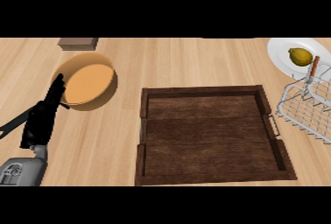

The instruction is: Pick the tomato from the tray and place it in the tiered basket

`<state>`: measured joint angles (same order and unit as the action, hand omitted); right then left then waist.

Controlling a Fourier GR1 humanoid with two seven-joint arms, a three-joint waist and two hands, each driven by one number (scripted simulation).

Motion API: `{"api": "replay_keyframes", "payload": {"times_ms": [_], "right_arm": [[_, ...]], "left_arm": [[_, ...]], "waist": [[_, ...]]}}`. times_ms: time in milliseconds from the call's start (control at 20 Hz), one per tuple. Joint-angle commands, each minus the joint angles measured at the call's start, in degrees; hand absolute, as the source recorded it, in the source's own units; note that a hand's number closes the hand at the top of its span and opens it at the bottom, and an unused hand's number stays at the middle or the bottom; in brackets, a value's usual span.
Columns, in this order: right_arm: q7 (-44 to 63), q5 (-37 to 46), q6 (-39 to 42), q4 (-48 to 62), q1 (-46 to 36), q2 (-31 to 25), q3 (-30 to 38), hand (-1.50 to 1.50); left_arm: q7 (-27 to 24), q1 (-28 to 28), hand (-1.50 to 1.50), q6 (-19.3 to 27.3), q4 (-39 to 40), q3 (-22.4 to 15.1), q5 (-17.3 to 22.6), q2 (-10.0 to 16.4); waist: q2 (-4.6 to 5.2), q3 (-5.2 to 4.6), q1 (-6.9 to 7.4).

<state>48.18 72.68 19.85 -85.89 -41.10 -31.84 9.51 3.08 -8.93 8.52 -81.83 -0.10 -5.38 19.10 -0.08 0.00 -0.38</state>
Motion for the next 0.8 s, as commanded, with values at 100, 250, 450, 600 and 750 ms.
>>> {"api": "replay_keyframes", "payload": {"times_ms": [100,250,450,600,750], "right_arm": [[-6.35,-5.83,0.58,-0.45,4.54,-2.13,5.46,1.50],[-6.20,-8.69,0.11,-2.09,6.82,0.06,7.60,1.50],[-9.04,-12.15,-0.56,-0.45,9.86,0.27,10.50,1.50],[-3.09,-16.59,-5.51,0.30,9.66,7.99,16.96,1.50],[-0.65,-16.71,-0.82,-0.80,9.36,6.38,14.87,-1.50]], "left_arm": [[-4.41,2.52,0.00,0.05,0.84,0.75,-1.26,-1.36],[-1.75,-0.64,0.00,-0.08,3.22,0.98,-2.04,-1.61],[-0.53,0.50,0.00,-2.11,0.24,1.67,-1.11,-1.08],[2.33,0.21,0.00,-1.85,-2.50,1.14,-1.43,-0.40],[1.44,0.21,0.00,-1.69,-2.90,1.52,-2.11,-1.61]], "waist": [[0.05,-0.01,0.34],[0.06,0.00,-0.01],[0.05,0.01,0.27],[-0.12,0.12,0.05],[0.00,0.00,0.43]]}}
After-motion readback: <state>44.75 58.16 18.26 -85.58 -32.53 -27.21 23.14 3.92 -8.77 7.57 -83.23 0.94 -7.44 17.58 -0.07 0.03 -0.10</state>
